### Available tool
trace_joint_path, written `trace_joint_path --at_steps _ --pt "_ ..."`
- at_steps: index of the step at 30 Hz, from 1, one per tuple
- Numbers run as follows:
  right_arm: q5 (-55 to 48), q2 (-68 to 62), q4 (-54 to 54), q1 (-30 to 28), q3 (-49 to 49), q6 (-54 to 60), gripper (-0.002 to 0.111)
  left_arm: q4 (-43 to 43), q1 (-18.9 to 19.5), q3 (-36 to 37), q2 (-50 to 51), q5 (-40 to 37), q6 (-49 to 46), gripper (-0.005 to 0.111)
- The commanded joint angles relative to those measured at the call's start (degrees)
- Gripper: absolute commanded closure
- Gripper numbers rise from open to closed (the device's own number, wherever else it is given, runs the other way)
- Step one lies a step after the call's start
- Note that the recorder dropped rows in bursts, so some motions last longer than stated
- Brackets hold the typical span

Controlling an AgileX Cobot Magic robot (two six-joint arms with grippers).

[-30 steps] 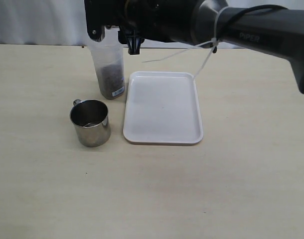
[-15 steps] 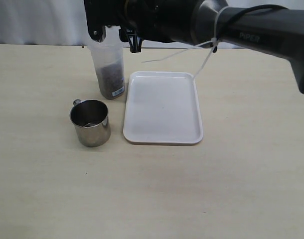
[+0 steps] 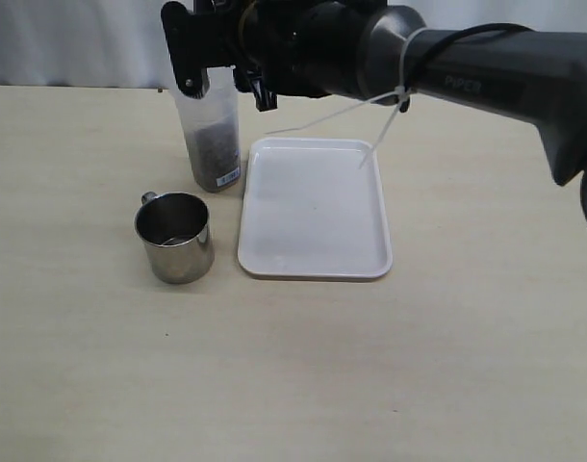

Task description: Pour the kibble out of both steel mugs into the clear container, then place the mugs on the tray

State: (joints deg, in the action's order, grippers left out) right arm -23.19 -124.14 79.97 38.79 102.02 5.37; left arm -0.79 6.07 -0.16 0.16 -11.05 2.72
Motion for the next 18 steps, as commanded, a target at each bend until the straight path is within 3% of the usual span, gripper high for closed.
trace_joint_path --at_steps 1,18 --pt "-1.74 0.61 3.96 0.01 0.60 -0.07 0.104 -0.05 -0.22 0.16 -0.16 0.19 0.05 0.107" --pt "-0.24 0.32 7.04 0.01 0.60 -0.08 0.104 -0.05 -0.22 0.16 -0.16 0.70 0.05 0.107"
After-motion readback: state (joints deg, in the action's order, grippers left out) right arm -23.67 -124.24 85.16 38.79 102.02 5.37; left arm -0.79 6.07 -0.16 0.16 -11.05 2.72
